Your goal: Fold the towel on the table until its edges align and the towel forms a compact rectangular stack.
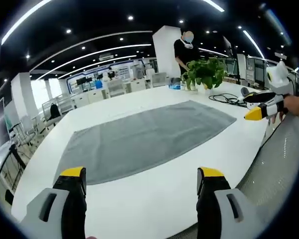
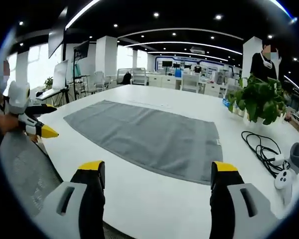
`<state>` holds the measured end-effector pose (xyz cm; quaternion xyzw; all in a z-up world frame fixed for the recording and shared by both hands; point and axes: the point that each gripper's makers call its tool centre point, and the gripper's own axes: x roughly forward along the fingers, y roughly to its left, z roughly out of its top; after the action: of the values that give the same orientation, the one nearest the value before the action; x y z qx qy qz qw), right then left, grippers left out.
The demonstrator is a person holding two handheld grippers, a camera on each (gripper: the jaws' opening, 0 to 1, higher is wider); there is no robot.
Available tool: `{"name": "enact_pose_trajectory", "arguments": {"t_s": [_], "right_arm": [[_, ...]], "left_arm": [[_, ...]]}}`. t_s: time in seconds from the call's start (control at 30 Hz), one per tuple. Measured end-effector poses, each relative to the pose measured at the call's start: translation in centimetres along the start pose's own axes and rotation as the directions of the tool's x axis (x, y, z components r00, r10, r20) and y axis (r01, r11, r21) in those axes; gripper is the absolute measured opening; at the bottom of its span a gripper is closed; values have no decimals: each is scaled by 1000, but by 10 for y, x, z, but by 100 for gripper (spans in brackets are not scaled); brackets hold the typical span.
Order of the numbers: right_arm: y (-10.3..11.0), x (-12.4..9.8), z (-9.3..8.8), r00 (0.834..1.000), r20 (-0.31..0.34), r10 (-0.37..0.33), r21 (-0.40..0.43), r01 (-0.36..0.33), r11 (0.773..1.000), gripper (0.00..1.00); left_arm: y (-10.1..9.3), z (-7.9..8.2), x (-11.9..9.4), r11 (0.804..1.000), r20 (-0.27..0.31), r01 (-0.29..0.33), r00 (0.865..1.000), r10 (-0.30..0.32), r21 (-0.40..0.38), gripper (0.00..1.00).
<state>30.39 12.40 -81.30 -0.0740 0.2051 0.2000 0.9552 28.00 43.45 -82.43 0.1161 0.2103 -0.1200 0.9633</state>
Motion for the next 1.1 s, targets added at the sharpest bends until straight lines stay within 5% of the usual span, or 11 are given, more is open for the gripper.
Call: {"name": "enact_pose_trajectory", "arguments": {"t_s": [1.1], "right_arm": [[8,1,-12,998,-70,-4,-77,-1,997,86]], "left_arm": [[-9,-9,-2,999,-70,34,997,-32,31,91]]}}
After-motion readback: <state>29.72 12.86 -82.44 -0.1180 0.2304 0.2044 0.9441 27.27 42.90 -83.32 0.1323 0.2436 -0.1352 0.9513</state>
